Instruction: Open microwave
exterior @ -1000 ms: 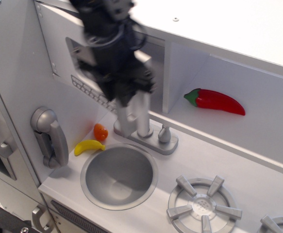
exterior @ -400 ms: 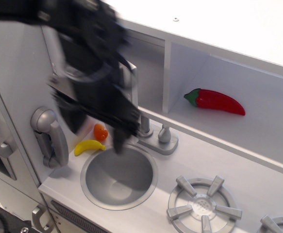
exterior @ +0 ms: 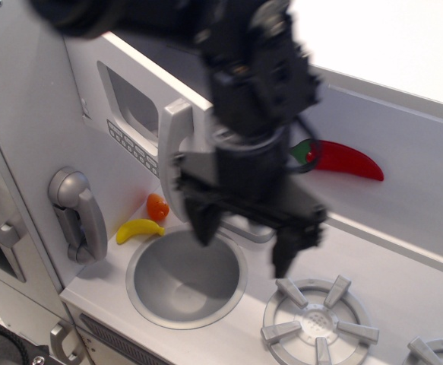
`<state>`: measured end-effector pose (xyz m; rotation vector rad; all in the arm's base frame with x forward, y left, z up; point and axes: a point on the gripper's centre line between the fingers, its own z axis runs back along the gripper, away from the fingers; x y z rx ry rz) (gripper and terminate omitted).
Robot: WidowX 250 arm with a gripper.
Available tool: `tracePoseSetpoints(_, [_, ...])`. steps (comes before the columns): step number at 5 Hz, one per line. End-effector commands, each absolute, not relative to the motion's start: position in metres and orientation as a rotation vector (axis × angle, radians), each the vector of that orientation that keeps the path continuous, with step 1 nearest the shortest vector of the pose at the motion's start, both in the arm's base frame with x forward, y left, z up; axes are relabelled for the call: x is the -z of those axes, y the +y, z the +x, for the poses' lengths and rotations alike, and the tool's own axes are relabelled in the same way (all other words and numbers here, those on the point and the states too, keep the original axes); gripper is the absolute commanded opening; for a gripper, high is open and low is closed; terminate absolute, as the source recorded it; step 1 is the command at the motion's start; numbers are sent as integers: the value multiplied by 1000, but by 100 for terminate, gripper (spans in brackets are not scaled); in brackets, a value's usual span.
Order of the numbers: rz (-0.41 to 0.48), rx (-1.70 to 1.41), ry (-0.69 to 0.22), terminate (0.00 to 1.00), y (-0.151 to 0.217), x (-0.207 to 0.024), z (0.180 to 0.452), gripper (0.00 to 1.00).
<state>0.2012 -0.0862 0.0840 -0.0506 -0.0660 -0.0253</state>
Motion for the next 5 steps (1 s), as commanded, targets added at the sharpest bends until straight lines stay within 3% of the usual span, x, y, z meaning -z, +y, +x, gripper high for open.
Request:
tracePoseSetpoints(1, [-117, -70, -160, 0, -76, -119, 268, 100])
tracePoseSetpoints(3, [-82, -205, -207, 0, -13, -124, 296, 100])
tracePoseSetpoints(5, [-29, -212, -214, 0, 27, -126, 276, 100])
